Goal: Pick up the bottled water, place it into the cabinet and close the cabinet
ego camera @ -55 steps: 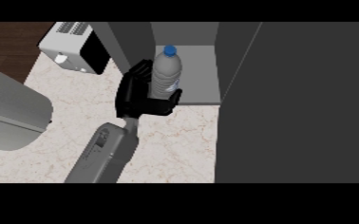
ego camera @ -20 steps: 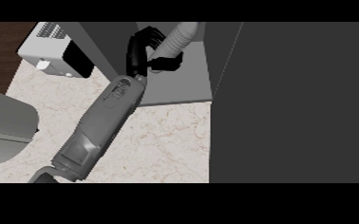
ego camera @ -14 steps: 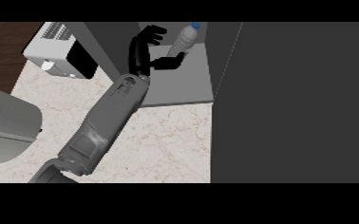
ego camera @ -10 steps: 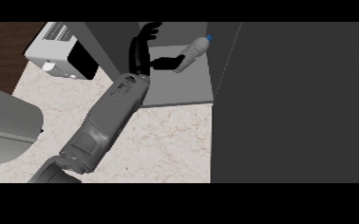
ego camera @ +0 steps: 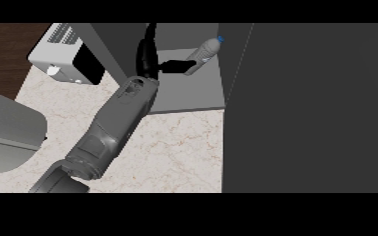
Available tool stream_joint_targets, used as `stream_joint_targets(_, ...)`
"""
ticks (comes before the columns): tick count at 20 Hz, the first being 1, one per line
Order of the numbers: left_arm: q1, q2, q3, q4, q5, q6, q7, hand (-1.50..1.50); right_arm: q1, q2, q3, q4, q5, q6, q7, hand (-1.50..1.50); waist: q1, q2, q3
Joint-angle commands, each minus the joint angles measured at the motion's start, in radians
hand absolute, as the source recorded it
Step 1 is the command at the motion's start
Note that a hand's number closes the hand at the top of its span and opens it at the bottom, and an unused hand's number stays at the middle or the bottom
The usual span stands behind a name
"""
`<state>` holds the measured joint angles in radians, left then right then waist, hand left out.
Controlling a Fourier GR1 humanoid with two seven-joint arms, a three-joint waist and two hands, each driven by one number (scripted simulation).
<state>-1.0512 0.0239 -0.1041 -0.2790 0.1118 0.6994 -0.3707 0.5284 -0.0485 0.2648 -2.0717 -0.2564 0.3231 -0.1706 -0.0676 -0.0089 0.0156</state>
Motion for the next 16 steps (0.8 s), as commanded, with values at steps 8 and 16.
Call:
stream_joint_targets(8, 0.049, 0.076, 0.140, -0.041, 0.115, -0.281, -0.238, -1.50, 0.017, -0.002, -0.011, 0.020, 0.036, -0.005, -0.053, -1.50, 0.028, 0.024, -0.017)
stream_joint_targets(16, 0.106, 0.033, 0.151, -0.106, 0.145, -0.403, -0.338, -1.50, 0.107, -0.012, 0.029, -0.094, 0.027, -0.019, -0.020, -1.50, 0.050, 0.010, -0.016)
